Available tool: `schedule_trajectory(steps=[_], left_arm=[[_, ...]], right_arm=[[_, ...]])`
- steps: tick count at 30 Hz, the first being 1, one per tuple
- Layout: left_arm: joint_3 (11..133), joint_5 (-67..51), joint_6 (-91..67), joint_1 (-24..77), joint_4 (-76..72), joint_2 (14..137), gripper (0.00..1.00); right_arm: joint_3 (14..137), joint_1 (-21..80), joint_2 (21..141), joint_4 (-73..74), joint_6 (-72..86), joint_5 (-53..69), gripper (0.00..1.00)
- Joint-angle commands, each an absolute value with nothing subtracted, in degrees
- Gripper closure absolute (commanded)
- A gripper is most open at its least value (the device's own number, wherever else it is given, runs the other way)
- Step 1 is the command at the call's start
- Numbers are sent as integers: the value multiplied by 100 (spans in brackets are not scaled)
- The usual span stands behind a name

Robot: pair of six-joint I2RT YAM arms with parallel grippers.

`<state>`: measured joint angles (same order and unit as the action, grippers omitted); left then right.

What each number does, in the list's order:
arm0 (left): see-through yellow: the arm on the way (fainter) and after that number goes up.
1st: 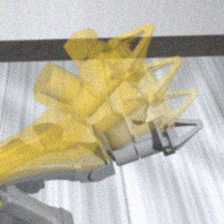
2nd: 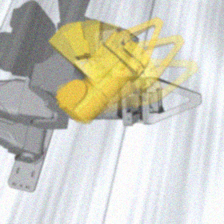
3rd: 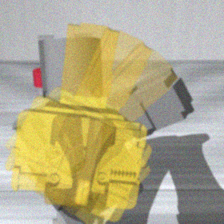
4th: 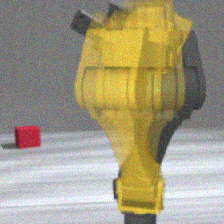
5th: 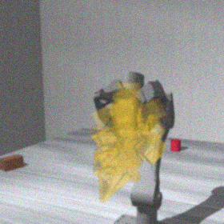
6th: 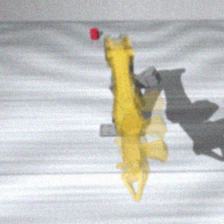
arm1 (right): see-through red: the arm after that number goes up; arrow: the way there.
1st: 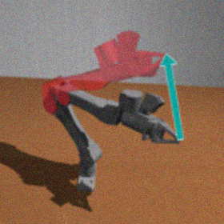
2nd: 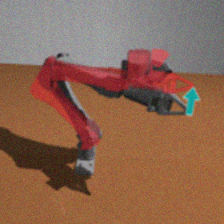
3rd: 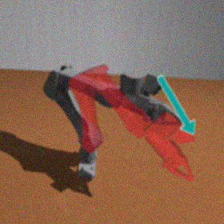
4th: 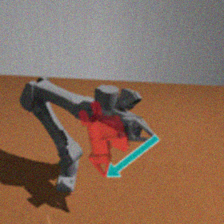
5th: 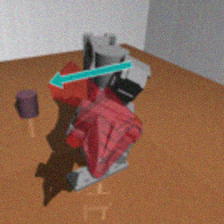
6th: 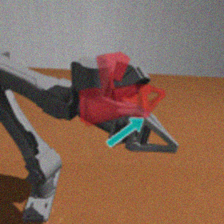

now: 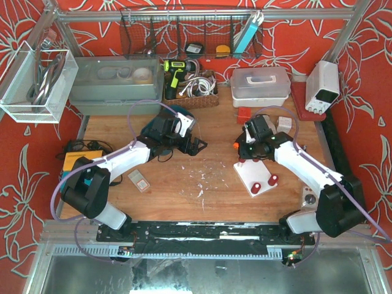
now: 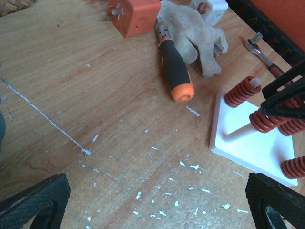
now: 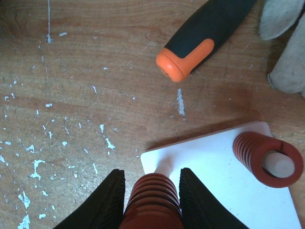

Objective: Install the large spring

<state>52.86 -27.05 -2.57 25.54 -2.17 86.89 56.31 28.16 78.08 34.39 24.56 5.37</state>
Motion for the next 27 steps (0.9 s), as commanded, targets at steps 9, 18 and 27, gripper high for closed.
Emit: schedule_trajectory(steps=[9, 18, 27], left_arm=[[5377, -2667, -183, 2514, -211, 8584, 0], [5378, -2605, -219, 2496, -181, 8559, 0], [5460, -1998, -699, 2487, 301, 8232, 0]], right_arm=[[5547, 2935, 8129, 3410, 2368, 366, 76], [5834, 2944, 8103, 3883, 2314, -35, 48], [6286, 2925, 6888, 4429, 1912, -972, 22]])
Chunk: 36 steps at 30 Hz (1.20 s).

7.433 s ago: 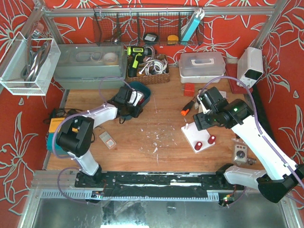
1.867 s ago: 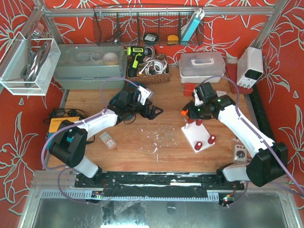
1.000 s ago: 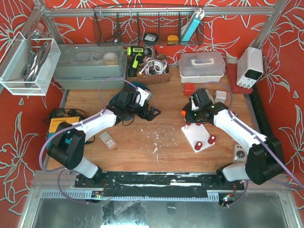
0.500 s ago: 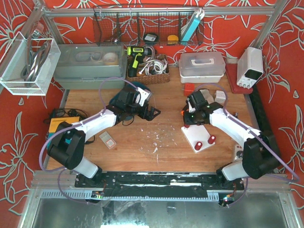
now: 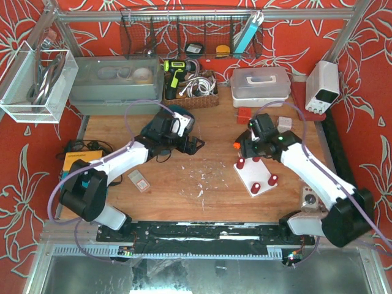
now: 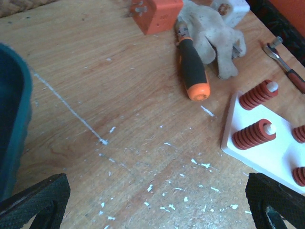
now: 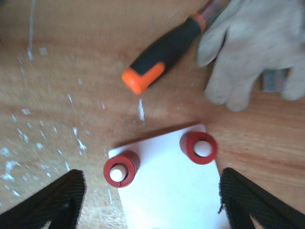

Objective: Install the large spring

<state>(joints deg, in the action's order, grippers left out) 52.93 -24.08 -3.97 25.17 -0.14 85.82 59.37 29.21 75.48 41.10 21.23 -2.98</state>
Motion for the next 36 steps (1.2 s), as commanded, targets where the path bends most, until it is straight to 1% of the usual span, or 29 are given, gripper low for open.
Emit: schedule_trajectory(steps=[1, 4, 7, 10, 12, 15, 17, 21, 22, 24, 27, 30, 34, 36], left_arm=[[5451, -1926, -736, 2487, 372, 8149, 0], [5470, -1835, -686, 2487, 631, 7810, 0], [5444, -1415, -691, 2487, 760, 7277, 0], [5256, -595, -971, 2483, 572, 6603, 0], [5088, 15, -1215, 2482, 378, 6246, 0], [4612, 642, -1037, 2487, -33, 5865, 0], [4237, 999, -806, 2486, -401, 5735, 0], [3283, 2508, -599, 2431, -1312, 5719, 0], [3080, 2541, -523, 2304, -1522, 5544, 0], [2858, 1854, -406, 1816, -1661, 5605, 0], [2681, 1488, -28, 1429, -1961, 6135, 0], [2430, 823, 303, 1110, -2648, 6583, 0], [2101, 600, 192, 906, -3523, 7022, 0], [1973, 809, 186, 888, -3840, 7216, 0]], right_arm=[[6318, 2926, 6751, 4446, 1885, -1093, 15], [6358, 2926, 6378, 4583, 1827, -1607, 2], [6409, 2927, 6179, 4876, 1804, -1887, 1], [6080, 2934, 5818, 4539, 1539, -2129, 1], [5677, 2936, 5506, 3976, 1284, -2482, 1], [4927, 2935, 5191, 2798, 430, -3259, 1], [4721, 2921, 5315, 2196, -56, -3897, 1], [4718, 2851, 5772, 1690, -522, -4204, 1], [4644, 2829, 5819, 1513, -599, -4159, 1], [4314, 2738, 5864, 1033, -733, -3933, 1], [3912, 2469, 5935, 240, -732, -3506, 1], [3593, 2234, 6124, -147, -763, -3122, 1], [3079, 1815, 6179, -924, -641, -2685, 1], [2817, 1577, 6242, -1367, -469, -2292, 1]])
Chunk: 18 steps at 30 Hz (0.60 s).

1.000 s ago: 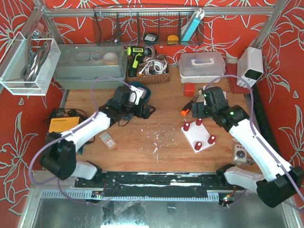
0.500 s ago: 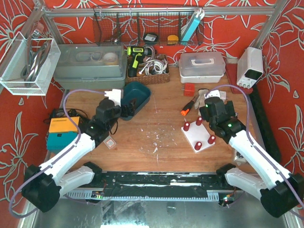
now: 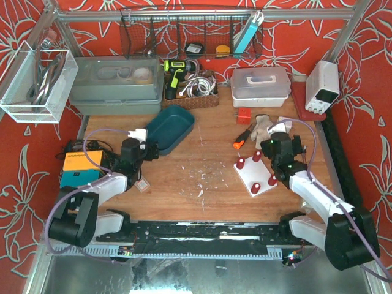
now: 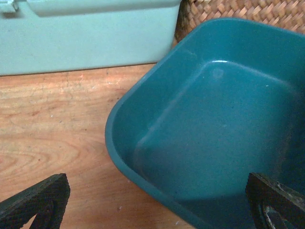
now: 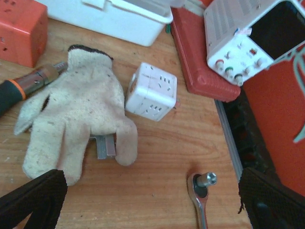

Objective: Install the large spring

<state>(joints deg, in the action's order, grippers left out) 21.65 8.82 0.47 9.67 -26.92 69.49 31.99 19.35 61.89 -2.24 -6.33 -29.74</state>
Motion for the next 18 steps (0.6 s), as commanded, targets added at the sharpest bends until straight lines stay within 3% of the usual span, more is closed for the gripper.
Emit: schedule_trajectory(steps=[1, 13, 18], left_arm=[[1887, 1022, 98, 884, -4071, 7291, 0], [1292, 1580, 180, 870, -5991, 8004, 0], [819, 1839, 32, 862, -6715, 7875, 0]], right_arm=[[2728, 1455, 6312, -1554, -331, -2240, 1], [2218, 955, 7711, -3676, -117, -1875, 1], [2208, 803, 7952, -3847, -44, -1609, 1]])
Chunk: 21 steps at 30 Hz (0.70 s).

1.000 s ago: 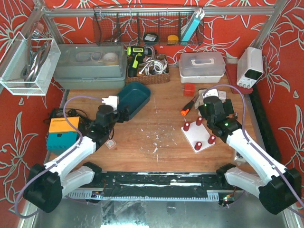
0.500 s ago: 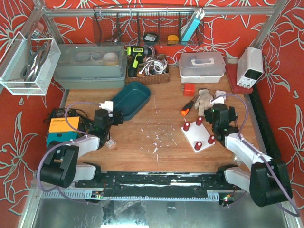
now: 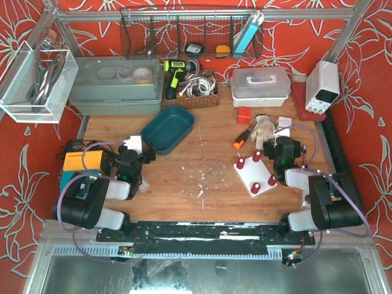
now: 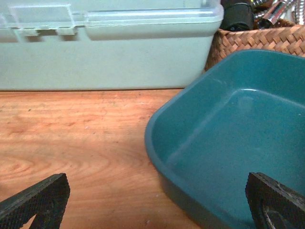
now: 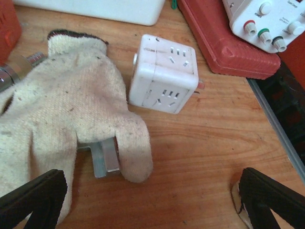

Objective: Install the large spring

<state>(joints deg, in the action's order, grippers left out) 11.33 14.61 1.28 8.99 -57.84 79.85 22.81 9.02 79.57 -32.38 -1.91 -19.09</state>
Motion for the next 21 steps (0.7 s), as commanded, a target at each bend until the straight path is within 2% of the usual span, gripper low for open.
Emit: schedule_trajectory(steps=[1, 4, 6, 8, 11, 13, 21], left_arm=[[741, 1789, 42, 856, -6854, 7878, 0], [396, 1827, 99, 859, -7846, 8225, 0], [511, 1676, 63, 850, -7352, 8062, 0], [456, 1679, 110, 843, -7652, 8187, 0], [512, 1665, 76, 837, -7407, 8103, 0], [489, 1672, 88, 834, -7528, 8140, 0], [501, 1656, 88, 835, -7461, 8117, 0]], right_arm=[[2090, 784, 7931, -4048, -35, -1561, 1], [1836, 672, 7888, -4466, 33, -1420, 1], [1827, 667, 7889, -4479, 37, -1439, 1], [1817, 668, 7889, -4489, 21, -1423, 1], [1551, 685, 8179, -5295, -227, -982, 1], [1702, 700, 8064, -4841, -247, -916, 1], [1684, 699, 8096, -4904, -242, -945, 1]])
